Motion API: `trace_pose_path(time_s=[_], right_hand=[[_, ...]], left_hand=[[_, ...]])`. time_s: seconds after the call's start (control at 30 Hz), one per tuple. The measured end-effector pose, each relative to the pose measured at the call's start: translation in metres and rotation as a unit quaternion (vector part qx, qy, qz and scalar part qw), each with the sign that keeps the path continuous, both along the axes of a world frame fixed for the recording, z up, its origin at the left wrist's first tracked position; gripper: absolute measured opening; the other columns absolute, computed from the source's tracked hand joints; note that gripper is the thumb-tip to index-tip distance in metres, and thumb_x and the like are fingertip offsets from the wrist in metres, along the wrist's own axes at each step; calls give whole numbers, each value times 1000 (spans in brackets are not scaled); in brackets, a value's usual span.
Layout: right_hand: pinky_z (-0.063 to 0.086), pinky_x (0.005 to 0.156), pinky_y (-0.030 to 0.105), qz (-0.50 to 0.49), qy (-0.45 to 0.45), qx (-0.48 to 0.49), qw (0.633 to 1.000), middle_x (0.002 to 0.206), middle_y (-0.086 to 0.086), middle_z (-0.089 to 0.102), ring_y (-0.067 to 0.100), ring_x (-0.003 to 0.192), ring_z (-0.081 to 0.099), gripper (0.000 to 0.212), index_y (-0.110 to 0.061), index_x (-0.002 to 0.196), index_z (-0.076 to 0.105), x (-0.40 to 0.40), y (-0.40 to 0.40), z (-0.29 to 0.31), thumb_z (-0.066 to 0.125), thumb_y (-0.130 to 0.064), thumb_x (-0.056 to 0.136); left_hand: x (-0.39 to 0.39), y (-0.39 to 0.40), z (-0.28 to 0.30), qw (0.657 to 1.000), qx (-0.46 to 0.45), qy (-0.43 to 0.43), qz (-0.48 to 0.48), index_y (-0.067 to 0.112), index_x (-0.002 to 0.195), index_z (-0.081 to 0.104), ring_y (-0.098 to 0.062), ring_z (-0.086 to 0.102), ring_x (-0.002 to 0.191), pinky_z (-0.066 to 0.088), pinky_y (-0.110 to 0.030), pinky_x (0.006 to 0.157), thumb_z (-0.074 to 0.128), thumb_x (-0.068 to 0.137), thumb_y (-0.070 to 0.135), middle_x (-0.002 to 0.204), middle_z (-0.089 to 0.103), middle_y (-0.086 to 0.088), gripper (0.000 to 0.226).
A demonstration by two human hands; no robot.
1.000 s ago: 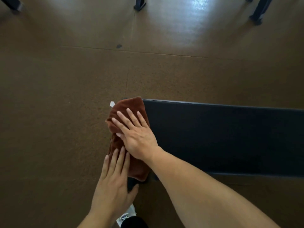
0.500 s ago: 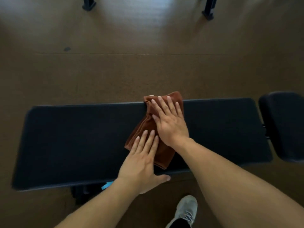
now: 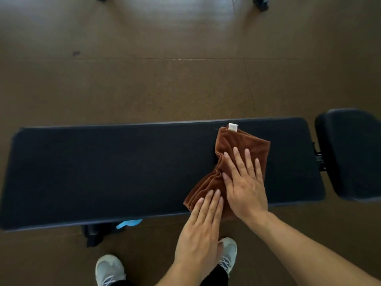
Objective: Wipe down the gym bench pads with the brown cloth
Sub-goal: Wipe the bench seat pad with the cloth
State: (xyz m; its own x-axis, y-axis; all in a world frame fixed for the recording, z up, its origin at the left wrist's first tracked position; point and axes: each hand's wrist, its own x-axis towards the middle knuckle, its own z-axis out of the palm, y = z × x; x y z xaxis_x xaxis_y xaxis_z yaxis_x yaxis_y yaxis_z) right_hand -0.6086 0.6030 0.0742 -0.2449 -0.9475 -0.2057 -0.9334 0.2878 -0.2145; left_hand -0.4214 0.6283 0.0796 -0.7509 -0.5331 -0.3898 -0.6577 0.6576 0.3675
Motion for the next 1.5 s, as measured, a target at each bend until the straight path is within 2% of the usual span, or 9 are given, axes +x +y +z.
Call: trace_pose_path(time_s=[0.1, 0.2, 0.3, 0.47, 0.67, 0.77, 0.97, 1.17, 1.5], right_hand=[[3, 128, 50, 65, -3, 5, 998, 173, -2, 8, 20, 160, -6, 56, -32, 164, 16, 57, -8, -1, 14, -48, 110], [1, 127, 50, 145, -11, 20, 989, 173, -3, 6, 21, 160, -8, 56, -33, 164, 15, 135, -38, 0, 13, -49, 110], [-6, 127, 49, 229, -56, 21, 972, 173, -8, -1, 19, 158, -17, 55, -38, 163, 11, 224, -91, 3, 17, -50, 110], [-8, 127, 51, 341, -66, 20, 938, 173, -5, -3, 22, 158, -18, 57, -36, 164, 9, 363, -160, 2, 20, -51, 110], [-3, 127, 52, 372, -39, 11, 928, 174, -4, 4, 24, 159, -14, 59, -33, 164, 19, 434, -214, -2, 20, -53, 109], [-2, 128, 51, 383, -40, -3, 923, 174, -5, 7, 21, 160, -11, 58, -32, 164, 21, 431, -229, -4, 20, -52, 109], [-5, 128, 47, 328, -66, -7, 942, 174, -7, 5, 20, 160, -9, 57, -35, 165, 12, 376, -249, -3, 19, -47, 110], [-8, 128, 44, 202, -54, 30, 977, 174, -8, 4, 16, 159, -12, 58, -37, 165, 6, 203, -212, 4, 12, -50, 109], [-12, 127, 41, 102, -3, 46, 994, 171, -14, -14, 8, 155, -24, 56, -41, 162, -5, -86, -101, 13, 12, -49, 110]], left_hand=[[62, -1, -11, 1000, -20, -22, -8, 0, 158, 20, -31, -4, 157, -6, -45, 128, 77, 74, 51, 170, 4, -19, 113], [140, -8, -14, 997, -71, -11, 38, -1, 159, 18, -31, 2, 157, -2, -44, 127, 56, 83, 35, 171, 3, -18, 93], [229, -25, -16, 991, -93, -26, 91, 1, 161, 14, -30, 9, 157, 12, -46, 124, 46, 80, 31, 171, 7, -17, 93], [356, -60, -6, 980, -90, -75, 162, 4, 162, 10, -25, 5, 158, 3, -45, 126, 41, 83, 33, 171, 6, -12, 90], [405, -95, 3, 968, -10, -101, 229, 7, 162, 16, -24, 12, 157, 10, -43, 121, 48, 78, 62, 170, 18, -14, 105], [391, -115, 7, 956, 2, -78, 283, 15, 160, -21, -17, -24, 155, -6, -39, 123, 41, 76, 91, 169, -23, -5, 129], [335, -152, 23, 956, 15, -86, 279, 19, 145, -47, -16, -48, 142, -18, -41, 125, 28, 72, 101, 151, -56, 1, 133], [190, -151, 27, 983, 51, -48, 168, 17, 146, -45, -15, -51, 139, -20, -42, 124, 30, 76, 98, 152, -55, 1, 130], [-92, -75, 30, 993, 84, -37, 68, 11, 150, -37, -21, -50, 141, -18, -46, 124, 40, 80, 91, 155, -50, -5, 131]])
